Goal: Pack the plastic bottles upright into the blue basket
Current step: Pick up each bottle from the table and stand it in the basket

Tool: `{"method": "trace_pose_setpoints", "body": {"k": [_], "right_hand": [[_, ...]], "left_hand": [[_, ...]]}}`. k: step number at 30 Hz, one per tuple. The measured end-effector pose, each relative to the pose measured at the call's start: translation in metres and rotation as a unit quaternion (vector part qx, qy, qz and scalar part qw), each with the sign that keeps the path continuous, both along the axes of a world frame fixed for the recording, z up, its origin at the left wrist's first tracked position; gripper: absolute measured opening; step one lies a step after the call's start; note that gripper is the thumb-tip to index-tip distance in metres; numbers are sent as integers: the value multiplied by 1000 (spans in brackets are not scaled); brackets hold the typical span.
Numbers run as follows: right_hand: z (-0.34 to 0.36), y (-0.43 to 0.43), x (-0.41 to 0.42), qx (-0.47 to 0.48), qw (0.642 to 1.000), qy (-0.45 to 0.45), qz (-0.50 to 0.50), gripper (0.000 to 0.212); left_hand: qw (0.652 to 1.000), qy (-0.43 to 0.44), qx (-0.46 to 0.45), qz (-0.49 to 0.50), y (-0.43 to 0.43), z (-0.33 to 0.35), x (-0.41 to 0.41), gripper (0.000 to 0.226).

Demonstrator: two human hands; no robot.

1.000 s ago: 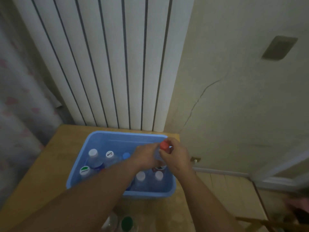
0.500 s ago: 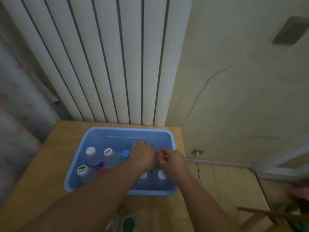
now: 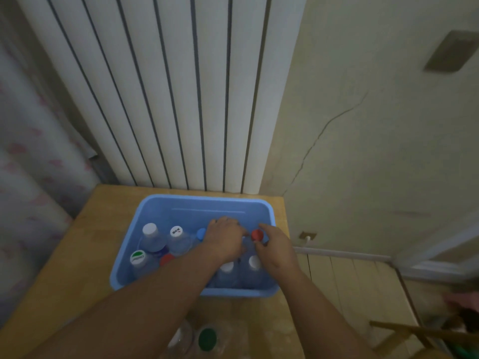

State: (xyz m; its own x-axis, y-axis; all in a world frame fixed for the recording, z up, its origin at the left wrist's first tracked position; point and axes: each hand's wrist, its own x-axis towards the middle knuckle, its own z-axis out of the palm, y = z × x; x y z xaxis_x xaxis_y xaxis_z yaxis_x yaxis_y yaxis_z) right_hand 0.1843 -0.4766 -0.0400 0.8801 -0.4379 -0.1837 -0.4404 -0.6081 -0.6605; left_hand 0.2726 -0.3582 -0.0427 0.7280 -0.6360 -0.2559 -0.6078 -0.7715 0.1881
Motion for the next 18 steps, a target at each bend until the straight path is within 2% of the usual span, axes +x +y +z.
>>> {"method": "trace_pose_setpoints", "body": {"k": [5,10,18], "right_hand": [[9,10,-3,-16,999,-48,-16,28],[21,26,-12,-2,998,-57,13,29],[30,64,-30,15,995,-93,44,20]], "left_hand": [[999,7,-51,9,19,6,-6,40],[990,-2,-124,70,41,17,-14,34],[954,7,-237,183,93,25,-41,29]]}}
